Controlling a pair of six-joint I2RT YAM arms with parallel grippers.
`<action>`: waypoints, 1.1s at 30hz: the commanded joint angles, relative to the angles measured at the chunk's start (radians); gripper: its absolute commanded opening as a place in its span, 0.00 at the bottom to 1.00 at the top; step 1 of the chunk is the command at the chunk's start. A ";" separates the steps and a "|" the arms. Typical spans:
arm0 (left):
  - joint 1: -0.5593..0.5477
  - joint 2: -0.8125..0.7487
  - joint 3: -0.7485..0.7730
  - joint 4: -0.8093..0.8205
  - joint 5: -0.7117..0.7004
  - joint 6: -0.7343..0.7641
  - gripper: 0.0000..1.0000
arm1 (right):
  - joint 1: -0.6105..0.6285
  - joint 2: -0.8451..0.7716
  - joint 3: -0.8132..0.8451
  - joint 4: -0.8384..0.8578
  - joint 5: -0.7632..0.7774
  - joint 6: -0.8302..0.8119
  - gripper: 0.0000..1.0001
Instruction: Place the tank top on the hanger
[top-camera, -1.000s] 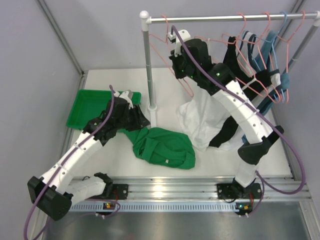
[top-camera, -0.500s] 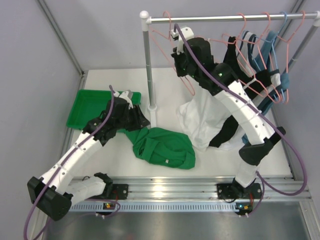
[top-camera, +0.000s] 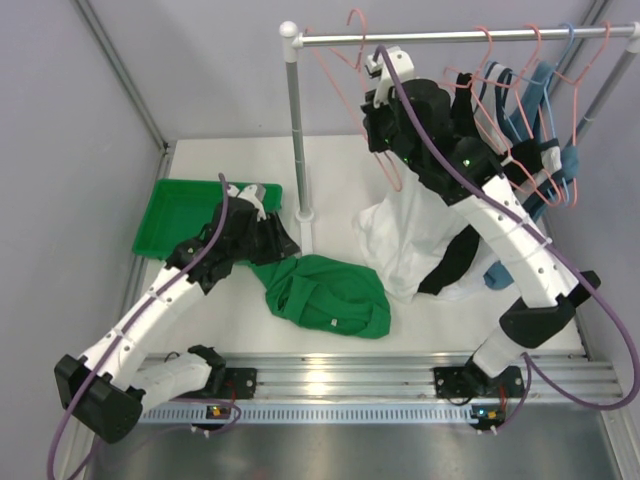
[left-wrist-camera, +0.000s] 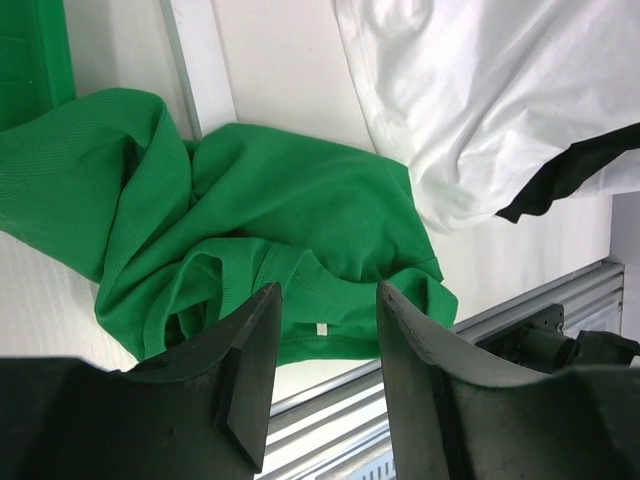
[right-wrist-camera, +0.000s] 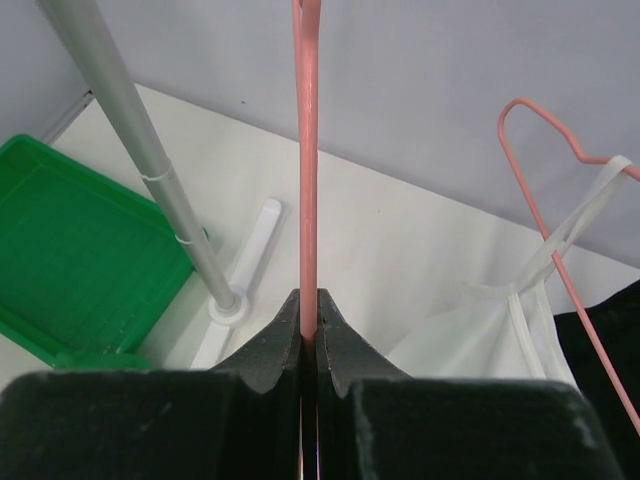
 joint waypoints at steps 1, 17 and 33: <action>0.004 -0.027 -0.026 0.008 0.001 0.011 0.48 | 0.011 -0.067 -0.027 0.053 0.015 -0.001 0.00; -0.212 -0.045 -0.284 0.009 -0.198 -0.092 0.49 | 0.100 -0.586 -0.676 -0.077 -0.145 0.230 0.00; -0.419 0.117 -0.177 -0.053 -0.419 -0.104 0.46 | 0.491 -0.862 -1.016 -0.269 0.095 0.549 0.00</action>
